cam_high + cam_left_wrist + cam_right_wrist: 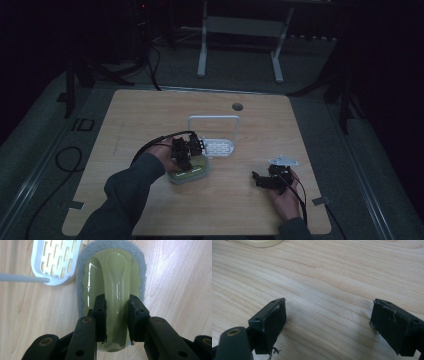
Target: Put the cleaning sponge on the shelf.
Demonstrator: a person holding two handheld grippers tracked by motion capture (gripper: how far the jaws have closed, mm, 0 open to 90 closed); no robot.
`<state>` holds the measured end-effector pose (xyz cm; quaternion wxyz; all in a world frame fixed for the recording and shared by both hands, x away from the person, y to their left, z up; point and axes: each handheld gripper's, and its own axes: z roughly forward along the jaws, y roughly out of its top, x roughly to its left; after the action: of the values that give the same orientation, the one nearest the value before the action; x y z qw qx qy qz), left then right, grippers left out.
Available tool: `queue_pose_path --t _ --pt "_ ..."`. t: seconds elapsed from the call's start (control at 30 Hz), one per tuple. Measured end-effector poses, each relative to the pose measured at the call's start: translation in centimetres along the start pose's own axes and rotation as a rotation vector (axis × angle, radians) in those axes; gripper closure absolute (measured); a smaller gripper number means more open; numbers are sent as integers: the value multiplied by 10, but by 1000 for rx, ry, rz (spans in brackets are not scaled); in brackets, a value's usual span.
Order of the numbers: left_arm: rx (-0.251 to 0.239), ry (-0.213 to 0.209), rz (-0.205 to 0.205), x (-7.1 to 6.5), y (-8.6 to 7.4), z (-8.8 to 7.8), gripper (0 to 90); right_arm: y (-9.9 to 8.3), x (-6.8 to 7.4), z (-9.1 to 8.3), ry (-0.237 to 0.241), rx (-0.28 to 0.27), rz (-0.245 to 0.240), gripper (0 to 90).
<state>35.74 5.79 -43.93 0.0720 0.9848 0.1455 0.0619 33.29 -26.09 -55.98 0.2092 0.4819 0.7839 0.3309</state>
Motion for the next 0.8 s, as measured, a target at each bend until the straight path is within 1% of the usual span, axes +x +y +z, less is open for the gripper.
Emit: queue_pose_path --t 0.23,0.4,0.5,0.53,0.57,0.67,0.7,0.8 --pt "-16 15 19 3 3 0 715 0 0 0 0 -1 1 128" --pt "-27 32 42 4 6 -3 715 0 0 0 0 -1 1 128" --pt "-32 38 49 4 8 -5 715 0 0 0 0 -1 2 128" --pt "-30 44 58 4 9 -6 715 0 0 0 0 -1 2 128" --pt "-34 46 55 4 10 -6 715 0 0 0 0 -1 1 128" --pt "-34 53 68 3 14 -7 715 0 0 0 0 -1 2 128" --pt "-32 60 79 3 15 -8 715 0 0 0 0 -1 2 128" --pt "-44 61 84 3 16 -8 716 0 0 0 0 -1 2 128"
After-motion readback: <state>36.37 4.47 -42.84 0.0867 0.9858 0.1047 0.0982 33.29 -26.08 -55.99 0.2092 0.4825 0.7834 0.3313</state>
